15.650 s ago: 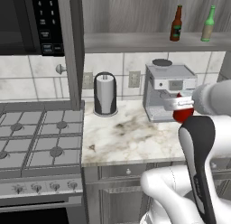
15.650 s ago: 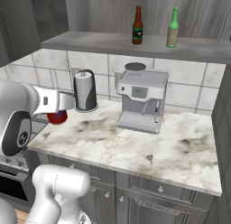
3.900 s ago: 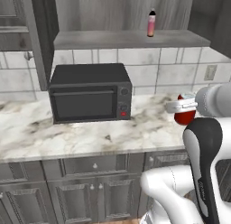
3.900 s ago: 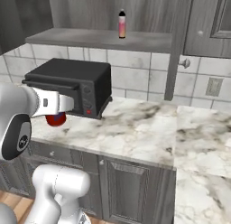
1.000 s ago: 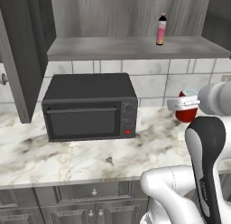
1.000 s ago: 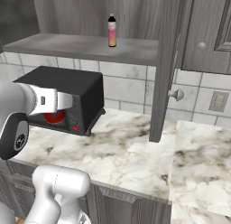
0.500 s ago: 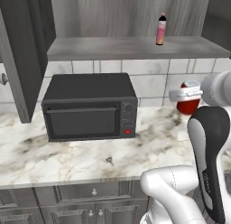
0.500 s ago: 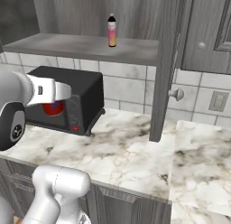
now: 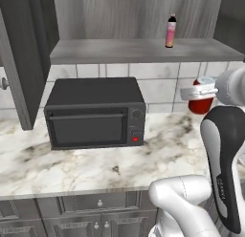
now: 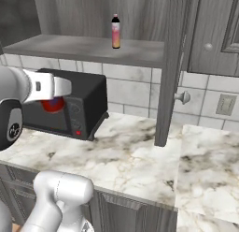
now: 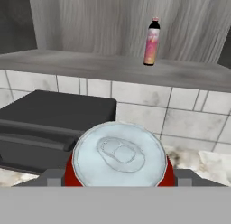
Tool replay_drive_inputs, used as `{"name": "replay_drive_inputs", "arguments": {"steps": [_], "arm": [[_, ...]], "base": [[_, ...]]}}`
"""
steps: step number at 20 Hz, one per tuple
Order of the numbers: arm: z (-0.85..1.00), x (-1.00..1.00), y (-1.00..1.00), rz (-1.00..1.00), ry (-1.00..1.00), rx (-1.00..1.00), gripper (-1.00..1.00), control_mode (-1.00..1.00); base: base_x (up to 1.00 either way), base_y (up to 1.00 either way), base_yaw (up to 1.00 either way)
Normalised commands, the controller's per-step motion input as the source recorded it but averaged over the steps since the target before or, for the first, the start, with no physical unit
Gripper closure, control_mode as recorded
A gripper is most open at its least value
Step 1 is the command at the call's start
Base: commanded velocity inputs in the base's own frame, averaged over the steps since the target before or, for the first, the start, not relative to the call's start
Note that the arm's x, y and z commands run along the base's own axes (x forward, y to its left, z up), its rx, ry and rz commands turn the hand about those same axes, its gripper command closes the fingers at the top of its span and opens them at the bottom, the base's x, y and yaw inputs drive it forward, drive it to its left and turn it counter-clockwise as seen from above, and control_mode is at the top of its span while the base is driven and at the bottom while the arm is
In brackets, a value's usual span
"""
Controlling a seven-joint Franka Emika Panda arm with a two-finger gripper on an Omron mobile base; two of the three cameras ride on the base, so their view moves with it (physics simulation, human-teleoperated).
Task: Sort all alcoholic drinks to one cabinet, and non-alcoholic drinks to the other.
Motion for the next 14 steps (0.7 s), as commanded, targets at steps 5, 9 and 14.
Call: {"name": "replay_drive_inputs", "arguments": {"steps": [5, 9, 14], "arm": [[0.18, 0.03, 0.08, 0.00, -0.08, 0.00, 1.00, -1.00], [0.21, 0.05, 0.11, 0.00, -0.07, 0.00, 1.00, -1.00], [0.28, 0.09, 0.15, 0.00, -0.01, 0.00, 1.00, -1.00]], "base": [[0.00, 0.00, 0.00], [0.00, 0.00, 0.00], [0.00, 0.00, 0.00]]}}
